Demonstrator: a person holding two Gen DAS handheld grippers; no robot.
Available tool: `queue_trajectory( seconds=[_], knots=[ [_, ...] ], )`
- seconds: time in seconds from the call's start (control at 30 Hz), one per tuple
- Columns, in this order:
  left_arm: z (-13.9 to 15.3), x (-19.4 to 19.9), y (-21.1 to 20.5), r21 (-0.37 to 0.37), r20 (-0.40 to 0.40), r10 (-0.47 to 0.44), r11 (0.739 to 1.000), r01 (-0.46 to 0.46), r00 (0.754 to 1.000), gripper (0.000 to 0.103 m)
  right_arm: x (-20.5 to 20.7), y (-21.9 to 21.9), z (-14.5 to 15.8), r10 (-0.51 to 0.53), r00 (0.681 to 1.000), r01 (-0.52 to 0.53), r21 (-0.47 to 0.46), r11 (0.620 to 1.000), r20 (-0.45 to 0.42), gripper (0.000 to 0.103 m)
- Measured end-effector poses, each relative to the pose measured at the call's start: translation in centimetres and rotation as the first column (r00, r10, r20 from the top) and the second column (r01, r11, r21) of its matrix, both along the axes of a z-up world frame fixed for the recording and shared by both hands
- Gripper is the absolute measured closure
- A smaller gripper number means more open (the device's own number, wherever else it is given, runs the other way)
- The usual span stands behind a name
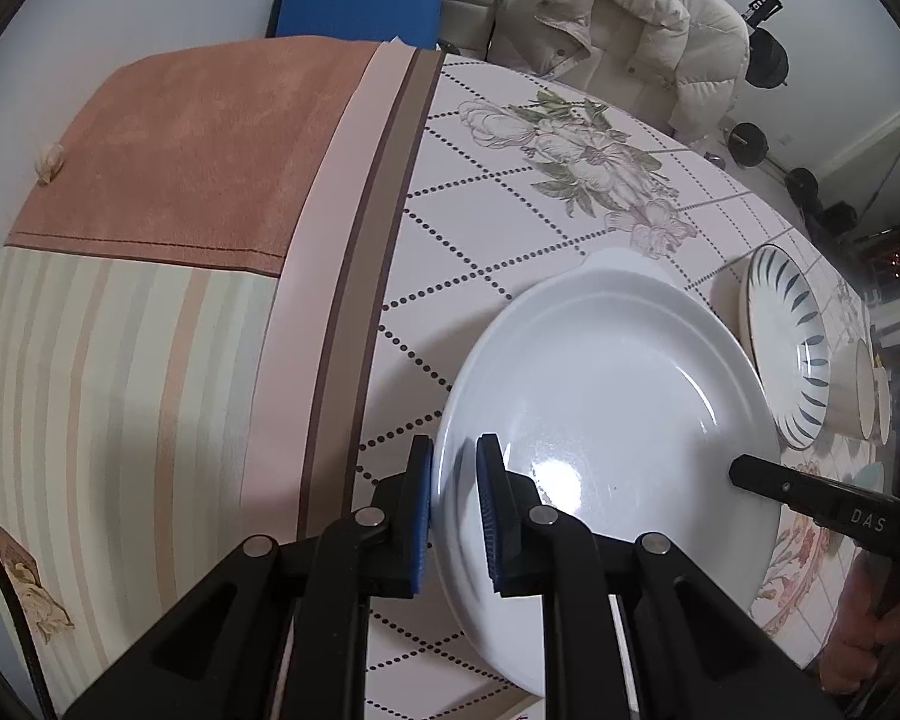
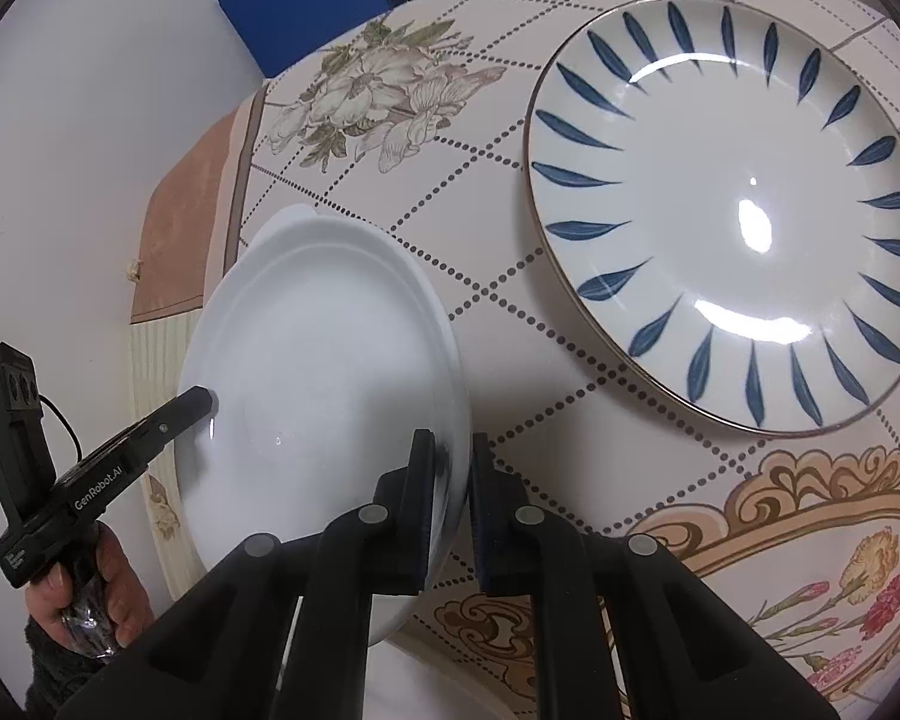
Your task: Organize plates and bowls
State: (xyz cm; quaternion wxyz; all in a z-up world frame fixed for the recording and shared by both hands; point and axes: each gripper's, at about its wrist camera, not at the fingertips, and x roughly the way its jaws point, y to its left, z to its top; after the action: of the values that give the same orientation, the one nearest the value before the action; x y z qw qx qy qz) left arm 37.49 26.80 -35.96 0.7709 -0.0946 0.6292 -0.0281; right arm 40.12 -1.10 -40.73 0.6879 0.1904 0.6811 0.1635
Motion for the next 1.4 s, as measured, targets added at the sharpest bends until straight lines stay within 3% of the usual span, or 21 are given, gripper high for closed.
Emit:
queue_trajectory(
  seconds=[0.4,0.8,1.13,1.4],
  knots=[
    [4.0,-3.5,-1.2,-0.005,0.061,0.013,1.0,-0.013,0.998,0.091,-4.1,-1.6,5.1,0.02,0.997,-0.021,0.017,1.0,0.068,0.091],
    [7.1,-11.8,-2.6,0.009,0.098,0.077,0.997,-0.079,0.992,0.091,-12.5,-3.2,8.0,0.066,0.994,-0.07,0.047,0.996,0.084,0.091],
    [4.6,-18.4,-3.9,0.013,0.055,0.147,0.989,-0.148,0.988,0.091,-17.6,-3.6,5.6,0.12,0.991,-0.122,0.033,0.992,0.057,0.091],
    [1.5,-20.6,-3.8,0.016,0.012,0.197,0.98,-0.197,0.98,0.091,-19.6,-3.1,2.9,0.166,0.986,-0.166,0.008,0.986,0.031,0.091]
  ],
)
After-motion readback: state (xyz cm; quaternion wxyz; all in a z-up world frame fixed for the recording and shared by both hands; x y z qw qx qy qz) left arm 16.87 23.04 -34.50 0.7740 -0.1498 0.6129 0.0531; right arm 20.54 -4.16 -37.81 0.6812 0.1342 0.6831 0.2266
